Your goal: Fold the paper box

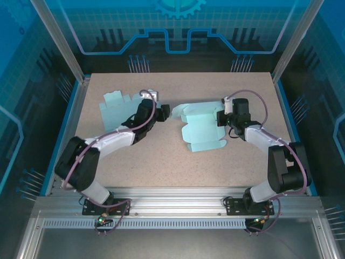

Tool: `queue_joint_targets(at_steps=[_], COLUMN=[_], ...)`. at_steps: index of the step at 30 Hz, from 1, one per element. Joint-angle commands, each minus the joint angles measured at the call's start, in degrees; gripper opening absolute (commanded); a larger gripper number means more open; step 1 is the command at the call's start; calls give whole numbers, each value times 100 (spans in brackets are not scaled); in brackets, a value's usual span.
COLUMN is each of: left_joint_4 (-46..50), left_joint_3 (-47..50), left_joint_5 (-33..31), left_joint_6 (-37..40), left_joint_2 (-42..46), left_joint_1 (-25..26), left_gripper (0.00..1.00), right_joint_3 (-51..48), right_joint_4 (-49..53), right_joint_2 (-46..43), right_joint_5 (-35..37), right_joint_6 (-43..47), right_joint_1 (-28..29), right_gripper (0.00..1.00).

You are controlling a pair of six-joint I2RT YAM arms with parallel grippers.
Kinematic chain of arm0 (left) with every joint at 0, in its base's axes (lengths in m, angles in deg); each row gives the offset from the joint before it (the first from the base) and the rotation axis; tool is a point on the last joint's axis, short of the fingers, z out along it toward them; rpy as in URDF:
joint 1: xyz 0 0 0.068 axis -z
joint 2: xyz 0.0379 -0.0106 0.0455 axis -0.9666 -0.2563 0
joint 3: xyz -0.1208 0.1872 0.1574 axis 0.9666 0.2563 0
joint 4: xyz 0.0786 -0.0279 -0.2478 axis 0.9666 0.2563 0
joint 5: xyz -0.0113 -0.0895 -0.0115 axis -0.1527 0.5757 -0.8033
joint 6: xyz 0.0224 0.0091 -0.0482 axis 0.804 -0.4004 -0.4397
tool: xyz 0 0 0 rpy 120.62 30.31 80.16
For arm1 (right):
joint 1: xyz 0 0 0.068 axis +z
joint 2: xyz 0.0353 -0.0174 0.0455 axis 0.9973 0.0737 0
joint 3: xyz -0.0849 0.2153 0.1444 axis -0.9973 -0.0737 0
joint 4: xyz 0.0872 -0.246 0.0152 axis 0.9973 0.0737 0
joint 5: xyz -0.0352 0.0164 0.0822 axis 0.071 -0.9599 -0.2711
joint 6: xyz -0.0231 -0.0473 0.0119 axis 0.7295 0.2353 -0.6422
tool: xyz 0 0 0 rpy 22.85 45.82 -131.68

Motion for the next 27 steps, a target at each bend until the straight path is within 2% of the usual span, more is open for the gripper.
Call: queue_joint_targets(at_steps=[1, 4, 11, 18, 24, 27], left_joint_4=[-258, -225, -654, -726, -825, -908], left_joint_3=[-422, -616, -194, -47, 192, 252], left_joint_5=[505, 834, 1376, 1335, 1110, 1348], left_joint_6=[256, 205, -121, -127, -258, -280], left_joint_2=[-422, -696, -622, -681, -608, -617], left_joint_1=[-45, -46, 126, 531, 570, 570], left_gripper=[66, 65, 64, 63, 59, 58], right_joint_3=[22, 4, 53, 26, 26, 36], right_joint_4=[-115, -117, -69, -94, -94, -85], right_joint_2=[-96, -96, -70, -87, -78, -70], right_joint_5=[-120, -118, -117, -117, -121, -126], right_joint_6=[-89, -85, -85, -85, -85, -85], right_joint_1=[-31, -32, -33, -39, -34, -37], right_gripper=[0, 0, 0, 0, 0, 0])
